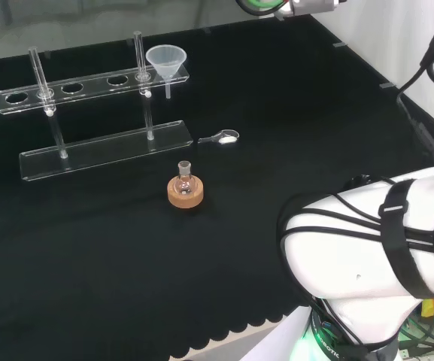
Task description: Pick up the funnel from the transparent funnel stand.
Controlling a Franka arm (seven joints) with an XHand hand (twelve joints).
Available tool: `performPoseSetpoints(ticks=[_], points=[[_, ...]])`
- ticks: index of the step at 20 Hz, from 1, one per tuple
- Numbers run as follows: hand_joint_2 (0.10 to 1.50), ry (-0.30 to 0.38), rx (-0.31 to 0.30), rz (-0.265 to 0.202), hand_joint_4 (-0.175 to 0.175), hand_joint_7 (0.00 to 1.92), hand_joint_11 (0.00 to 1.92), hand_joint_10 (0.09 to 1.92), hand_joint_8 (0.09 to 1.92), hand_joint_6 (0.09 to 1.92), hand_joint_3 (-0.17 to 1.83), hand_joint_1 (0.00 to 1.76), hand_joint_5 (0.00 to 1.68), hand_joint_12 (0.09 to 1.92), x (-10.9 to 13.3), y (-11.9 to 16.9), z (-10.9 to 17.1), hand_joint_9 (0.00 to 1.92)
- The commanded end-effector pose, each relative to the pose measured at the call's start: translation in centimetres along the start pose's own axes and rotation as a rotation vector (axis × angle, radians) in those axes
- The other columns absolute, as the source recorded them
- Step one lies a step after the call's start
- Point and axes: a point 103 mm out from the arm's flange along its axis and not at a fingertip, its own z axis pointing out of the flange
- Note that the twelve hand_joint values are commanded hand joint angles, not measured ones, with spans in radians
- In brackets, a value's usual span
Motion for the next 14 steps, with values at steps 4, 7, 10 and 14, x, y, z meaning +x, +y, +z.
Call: performPoseSetpoints(ticks=[4,7,10,14], points=[[1.24,0.021,0.014,0.058,-0.011,0.01,0.06,0.64,0.51,0.09,0.39,0.00,0.33,1.35,-0.7,1.7,2.4,0.18],[1.24,0.015,0.031,0.068,-0.011,0.00,0.06,0.63,0.51,0.09,0.38,0.00,0.33,1.35,-0.9,3.1,3.3,0.18],[1.24,0.023,0.054,0.058,-0.010,0.00,0.06,0.63,0.51,0.09,0.38,0.00,0.33,1.35,-1.1,5.1,4.7,0.18],[1.24,0.039,0.070,0.023,-0.010,0.00,0.06,0.63,0.51,0.09,0.38,0.00,0.33,1.35,-1.5,8.3,7.2,0.19]])
